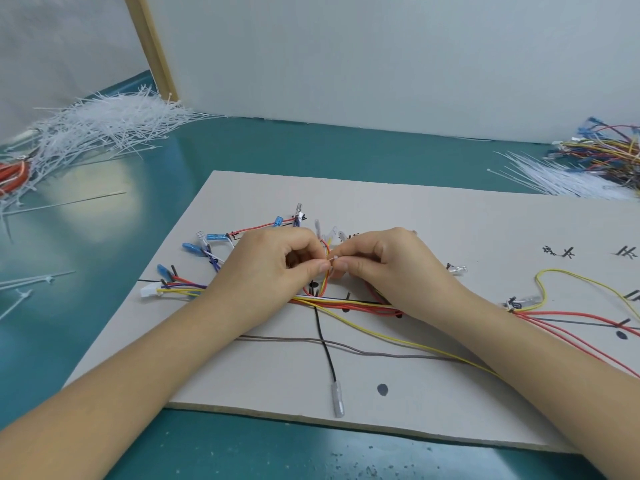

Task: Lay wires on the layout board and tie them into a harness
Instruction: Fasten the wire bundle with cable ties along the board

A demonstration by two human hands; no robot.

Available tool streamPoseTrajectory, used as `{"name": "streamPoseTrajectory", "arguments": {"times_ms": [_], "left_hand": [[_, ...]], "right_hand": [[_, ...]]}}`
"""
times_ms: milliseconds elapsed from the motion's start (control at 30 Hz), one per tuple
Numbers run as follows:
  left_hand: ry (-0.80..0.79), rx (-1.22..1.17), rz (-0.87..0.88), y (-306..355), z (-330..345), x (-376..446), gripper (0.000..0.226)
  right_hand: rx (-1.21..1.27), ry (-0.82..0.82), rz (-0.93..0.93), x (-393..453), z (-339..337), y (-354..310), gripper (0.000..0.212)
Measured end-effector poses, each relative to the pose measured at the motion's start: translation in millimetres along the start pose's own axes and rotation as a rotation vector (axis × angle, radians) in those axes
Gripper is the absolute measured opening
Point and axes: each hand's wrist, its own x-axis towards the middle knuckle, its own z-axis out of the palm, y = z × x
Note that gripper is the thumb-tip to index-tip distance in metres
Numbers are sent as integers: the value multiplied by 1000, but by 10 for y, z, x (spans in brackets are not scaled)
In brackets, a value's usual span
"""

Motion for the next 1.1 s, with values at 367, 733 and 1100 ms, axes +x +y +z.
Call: {"name": "streamPoseTrajectory", "arguments": {"times_ms": [367,733,1100], "left_hand": [[-15,-27,-12,-60,-21,29,14],[-14,103,41,-25,-37,22,12],[-128,296,89,-46,-133,34,7]], "right_hand": [[6,48,28,13,29,34,2],[-50,51,-76,20,22,-19,18],[92,-20,-105,-30,5,-41,26]]}}
